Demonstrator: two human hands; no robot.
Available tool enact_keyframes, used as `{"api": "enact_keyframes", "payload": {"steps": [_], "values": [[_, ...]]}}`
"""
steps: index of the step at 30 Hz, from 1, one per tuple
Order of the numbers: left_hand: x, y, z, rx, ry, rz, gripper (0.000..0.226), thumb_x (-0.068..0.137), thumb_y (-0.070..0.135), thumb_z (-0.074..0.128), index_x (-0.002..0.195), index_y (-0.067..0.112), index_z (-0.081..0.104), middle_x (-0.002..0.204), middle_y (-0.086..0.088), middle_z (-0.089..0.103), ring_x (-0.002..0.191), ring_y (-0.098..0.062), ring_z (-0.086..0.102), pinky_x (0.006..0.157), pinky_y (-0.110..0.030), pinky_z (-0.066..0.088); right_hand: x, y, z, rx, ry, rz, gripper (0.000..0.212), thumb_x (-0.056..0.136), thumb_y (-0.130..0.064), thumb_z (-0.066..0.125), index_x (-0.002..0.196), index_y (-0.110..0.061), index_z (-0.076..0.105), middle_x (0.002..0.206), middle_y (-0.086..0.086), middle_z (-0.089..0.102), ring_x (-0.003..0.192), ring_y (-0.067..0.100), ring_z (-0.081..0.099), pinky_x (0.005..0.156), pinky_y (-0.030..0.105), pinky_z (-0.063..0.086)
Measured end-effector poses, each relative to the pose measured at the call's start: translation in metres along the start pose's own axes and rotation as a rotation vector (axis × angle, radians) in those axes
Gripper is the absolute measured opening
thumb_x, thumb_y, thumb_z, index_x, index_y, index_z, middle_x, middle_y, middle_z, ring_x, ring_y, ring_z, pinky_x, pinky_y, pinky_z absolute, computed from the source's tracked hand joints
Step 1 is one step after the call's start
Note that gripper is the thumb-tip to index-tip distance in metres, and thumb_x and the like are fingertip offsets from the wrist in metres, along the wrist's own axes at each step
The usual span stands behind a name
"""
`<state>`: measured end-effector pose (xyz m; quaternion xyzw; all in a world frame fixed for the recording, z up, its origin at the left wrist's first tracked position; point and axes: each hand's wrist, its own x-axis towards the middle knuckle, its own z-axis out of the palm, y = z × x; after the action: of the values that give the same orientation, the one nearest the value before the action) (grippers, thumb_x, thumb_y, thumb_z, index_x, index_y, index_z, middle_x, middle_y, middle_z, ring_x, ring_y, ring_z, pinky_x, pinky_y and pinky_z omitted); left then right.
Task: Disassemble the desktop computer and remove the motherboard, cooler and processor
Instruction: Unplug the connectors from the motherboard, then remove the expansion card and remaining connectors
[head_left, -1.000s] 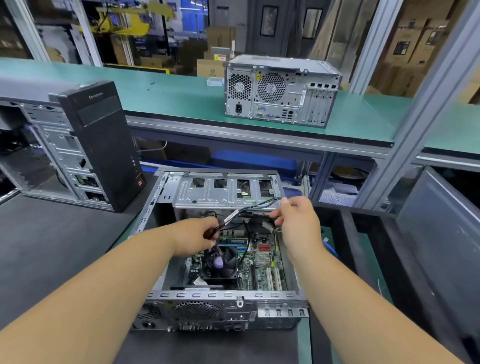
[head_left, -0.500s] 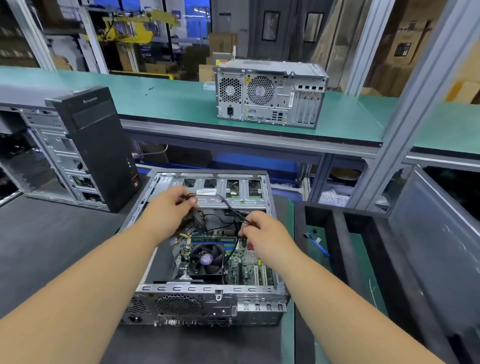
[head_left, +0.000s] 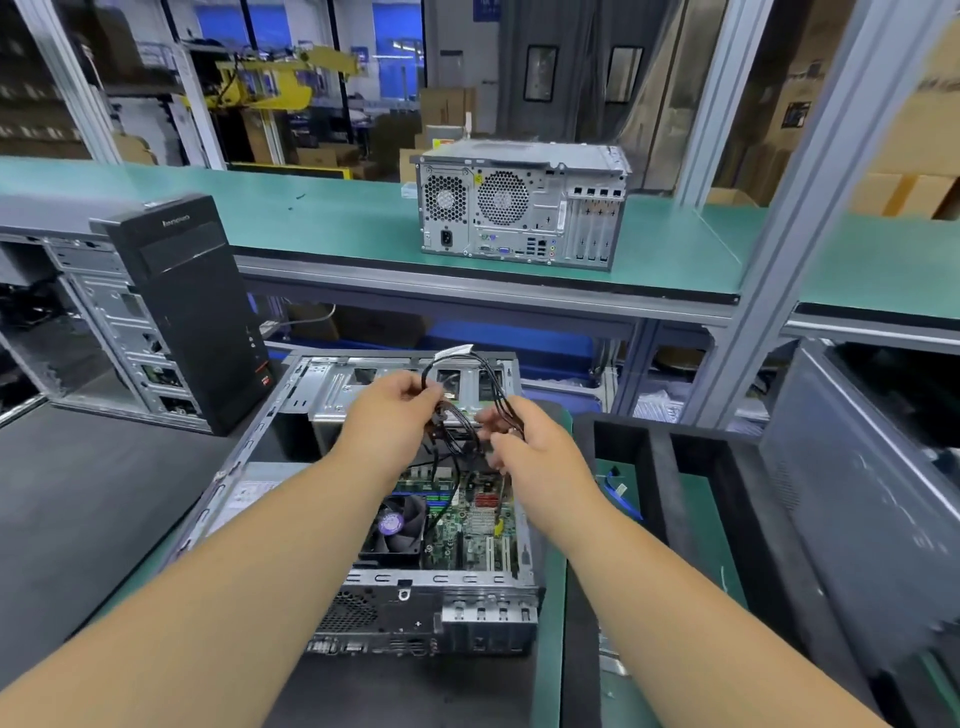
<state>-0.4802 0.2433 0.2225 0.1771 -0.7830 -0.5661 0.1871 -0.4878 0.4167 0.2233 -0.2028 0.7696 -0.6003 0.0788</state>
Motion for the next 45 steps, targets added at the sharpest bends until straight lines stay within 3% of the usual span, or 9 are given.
{"api": "enact_keyframes", "payload": {"steps": [4,8,14,17,24,36,39,41,45], "values": [[-0.011,0.029,0.019,0.064,0.037,0.184,0.013,0.092,0.036,0.056,0.081,0.032,0.062,0.084,0.010,0.071,0.080,-0.013,0.065,0.072,-0.031,0.051,-0.008,-0.004,-0.024,0.206,-0.053,-0.046,0.028,0.074,-0.011,0.053,0.091,-0.029,0.065,0.083,-0.012,0.065,0.074,0.005,0.063,0.070,0.018,0.053],[-0.022,0.056,0.046,0.011,-0.049,0.292,0.014,0.094,0.028,0.054,0.083,0.035,0.059,0.084,0.015,0.070,0.082,-0.003,0.064,0.076,-0.029,0.050,-0.015,0.002,-0.050,0.124,0.094,-0.138,0.009,0.083,-0.026,0.072,0.081,-0.030,0.065,0.072,-0.018,0.064,0.068,0.000,0.059,0.063,0.009,0.045],[-0.036,0.071,0.088,-0.136,-0.333,0.283,0.023,0.098,0.016,0.050,0.111,0.034,0.057,0.118,0.005,0.062,0.115,-0.013,0.057,0.105,-0.045,0.043,-0.027,0.016,-0.102,0.102,0.409,-0.186,0.014,0.090,-0.036,0.056,0.084,-0.024,0.060,0.083,0.003,0.065,0.078,0.022,0.061,0.076,0.033,0.050],[-0.041,0.069,0.100,-0.127,-0.362,0.316,0.036,0.096,0.018,0.054,0.131,0.027,0.048,0.128,0.013,0.054,0.124,-0.002,0.049,0.108,-0.041,0.040,-0.033,0.024,-0.123,0.069,0.464,-0.198,0.015,0.093,-0.033,0.054,0.084,-0.023,0.061,0.085,0.001,0.066,0.073,0.007,0.060,0.075,0.025,0.050],[-0.042,0.061,0.108,-0.047,-0.371,0.280,0.030,0.097,0.026,0.051,0.127,0.034,0.050,0.124,0.018,0.054,0.116,0.005,0.050,0.103,-0.038,0.045,-0.041,0.038,-0.152,0.053,0.642,-0.203,0.018,0.096,-0.030,0.050,0.080,-0.026,0.057,0.076,-0.013,0.062,0.068,0.003,0.057,0.064,0.008,0.043],[-0.039,0.024,0.100,0.023,-0.324,0.086,0.025,0.100,0.024,0.043,0.101,0.035,0.065,0.107,0.012,0.066,0.102,-0.005,0.061,0.091,-0.031,0.048,-0.036,0.119,-0.149,-0.327,0.496,0.239,0.026,0.096,-0.025,0.054,0.071,-0.020,0.050,0.068,-0.003,0.057,0.059,0.009,0.049,0.054,0.025,0.038],[-0.038,0.013,0.094,0.052,-0.336,0.072,0.028,0.101,0.025,0.043,0.096,0.039,0.067,0.100,0.017,0.068,0.093,0.003,0.063,0.083,-0.027,0.047,-0.032,0.128,-0.145,-0.355,0.374,0.388,0.007,0.094,-0.021,0.056,0.092,-0.018,0.062,0.093,0.000,0.064,0.070,0.015,0.055,0.063,0.032,0.045],[-0.038,0.006,0.088,0.059,-0.334,0.063,0.030,0.100,0.026,0.043,0.094,0.041,0.068,0.098,0.019,0.068,0.091,0.004,0.063,0.078,-0.023,0.045,-0.030,0.129,-0.141,-0.365,0.313,0.400,0.026,0.094,-0.025,0.058,0.114,-0.009,0.064,0.114,0.004,0.062,0.077,0.019,0.061,0.066,0.032,0.048],[-0.041,-0.007,0.069,0.065,-0.280,0.046,0.028,0.100,0.025,0.045,0.094,0.038,0.069,0.097,0.016,0.070,0.089,0.000,0.065,0.080,-0.027,0.047,-0.024,0.129,-0.135,-0.473,0.201,0.414,0.023,0.095,-0.039,0.050,0.106,-0.026,0.066,0.096,-0.005,0.060,0.074,0.011,0.059,0.069,0.029,0.044]]}}
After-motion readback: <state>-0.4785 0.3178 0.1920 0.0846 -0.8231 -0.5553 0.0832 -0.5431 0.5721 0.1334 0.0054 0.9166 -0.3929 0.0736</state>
